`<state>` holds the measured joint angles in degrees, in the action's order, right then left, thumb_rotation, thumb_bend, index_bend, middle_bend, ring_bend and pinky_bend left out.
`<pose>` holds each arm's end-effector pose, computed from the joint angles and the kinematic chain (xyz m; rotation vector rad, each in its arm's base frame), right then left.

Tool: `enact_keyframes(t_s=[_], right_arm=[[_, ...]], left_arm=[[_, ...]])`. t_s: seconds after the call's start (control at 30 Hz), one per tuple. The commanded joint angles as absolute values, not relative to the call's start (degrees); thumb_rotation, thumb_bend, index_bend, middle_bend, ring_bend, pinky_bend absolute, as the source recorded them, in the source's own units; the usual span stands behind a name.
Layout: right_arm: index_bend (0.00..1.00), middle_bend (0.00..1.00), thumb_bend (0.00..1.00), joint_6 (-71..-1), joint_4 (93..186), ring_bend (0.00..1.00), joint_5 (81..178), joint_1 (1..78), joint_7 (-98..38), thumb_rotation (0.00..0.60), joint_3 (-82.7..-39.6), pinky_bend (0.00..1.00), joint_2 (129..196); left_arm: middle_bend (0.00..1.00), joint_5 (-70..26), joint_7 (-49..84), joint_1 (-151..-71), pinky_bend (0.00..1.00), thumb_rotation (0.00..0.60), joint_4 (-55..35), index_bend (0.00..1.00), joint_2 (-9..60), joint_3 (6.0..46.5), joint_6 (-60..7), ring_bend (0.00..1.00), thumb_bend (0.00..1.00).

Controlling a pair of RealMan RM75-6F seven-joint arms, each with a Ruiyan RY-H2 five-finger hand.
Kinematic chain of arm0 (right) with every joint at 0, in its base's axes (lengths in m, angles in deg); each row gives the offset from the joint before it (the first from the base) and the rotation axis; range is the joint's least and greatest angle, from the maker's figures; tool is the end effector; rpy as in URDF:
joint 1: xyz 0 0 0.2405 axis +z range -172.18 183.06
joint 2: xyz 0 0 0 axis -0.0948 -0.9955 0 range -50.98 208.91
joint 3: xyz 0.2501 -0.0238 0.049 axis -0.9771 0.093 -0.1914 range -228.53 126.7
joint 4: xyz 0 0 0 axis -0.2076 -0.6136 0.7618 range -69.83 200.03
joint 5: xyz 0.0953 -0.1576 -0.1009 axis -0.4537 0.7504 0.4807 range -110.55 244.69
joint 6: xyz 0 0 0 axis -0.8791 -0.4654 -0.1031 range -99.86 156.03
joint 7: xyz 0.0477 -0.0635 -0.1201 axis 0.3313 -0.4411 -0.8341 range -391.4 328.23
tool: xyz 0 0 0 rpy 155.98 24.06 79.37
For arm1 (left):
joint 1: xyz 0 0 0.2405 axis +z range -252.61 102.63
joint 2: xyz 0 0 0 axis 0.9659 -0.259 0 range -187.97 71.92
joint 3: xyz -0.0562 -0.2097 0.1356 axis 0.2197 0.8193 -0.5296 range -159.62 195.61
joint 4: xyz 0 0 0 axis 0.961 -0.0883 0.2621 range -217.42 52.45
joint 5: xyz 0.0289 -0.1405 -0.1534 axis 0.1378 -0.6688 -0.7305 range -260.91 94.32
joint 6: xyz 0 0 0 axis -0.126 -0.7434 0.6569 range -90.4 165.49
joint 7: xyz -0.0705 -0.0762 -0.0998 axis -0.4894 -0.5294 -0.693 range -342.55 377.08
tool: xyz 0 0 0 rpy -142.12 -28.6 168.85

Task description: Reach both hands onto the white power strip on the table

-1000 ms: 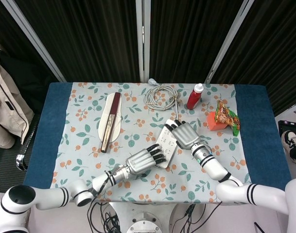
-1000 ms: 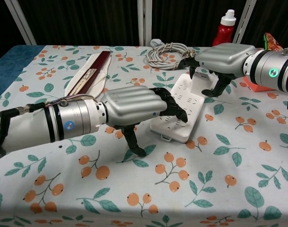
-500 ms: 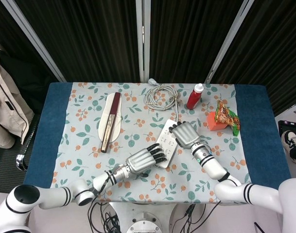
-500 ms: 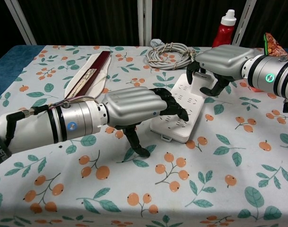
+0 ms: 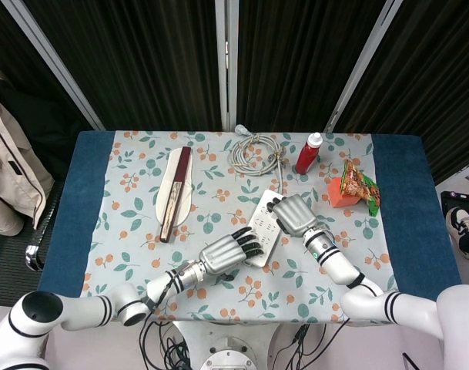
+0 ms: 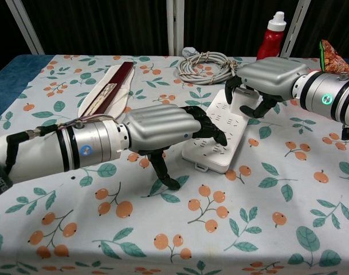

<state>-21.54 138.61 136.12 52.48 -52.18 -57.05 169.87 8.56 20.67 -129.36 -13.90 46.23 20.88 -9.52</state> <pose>-0.1593 -0.3645 -0.0326 2.0370 -0.7069 0.7671 -0.0684 0.3010 -0.1231 -2.4692 -0.6171 -1.0593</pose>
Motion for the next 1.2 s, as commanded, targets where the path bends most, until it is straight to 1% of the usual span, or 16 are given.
enact_keyframes(t_s=[0.03,0.23,0.4,0.6,0.97,1.2], right_arm=[[0.84,0.65,0.63,-22.4,137.1,0.58,139.0,51.9,-48.7,0.600,-56.5,0.66,170.1],[0.88,0.67,0.63,-23.8,135.5,0.59,143.4,51.1,-44.2,0.600,-55.4,0.68,169.9],[0.90,0.68,0.64,-26.0,134.3,0.60,146.3,50.1,-40.3,0.600,-54.8,0.69,170.2],[0.90,0.69,0.64,-28.2,133.3,0.61,148.3,49.0,-37.0,0.600,-54.8,0.69,170.3],[0.90,0.69,0.65,-29.5,132.0,0.61,150.4,48.0,-35.1,0.600,-54.5,0.69,170.4],[0.90,0.69,0.64,-31.2,132.4,0.61,151.3,47.6,-33.8,0.600,-55.4,0.69,169.9]], left_arm=[[0.18,8.2,20.5,-129.5,0.06,0.600,-13.9,0.17,46.1,20.8,-9.3,0.08,0.08],[0.18,7.3,20.1,-129.8,0.06,0.600,-13.8,0.17,45.9,20.8,-8.8,0.08,0.08],[0.18,6.7,20.2,-130.0,0.06,0.600,-13.6,0.17,45.7,20.7,-8.4,0.08,0.08],[0.18,6.0,20.9,-130.2,0.06,0.600,-13.1,0.17,45.5,20.7,-8.1,0.08,0.08],[0.18,4.6,21.7,-130.5,0.06,0.600,-13.0,0.17,45.6,20.9,-7.3,0.08,0.08],[0.18,4.2,22.5,-130.6,0.06,0.600,-12.3,0.17,45.1,21.0,-7.5,0.08,0.08]])
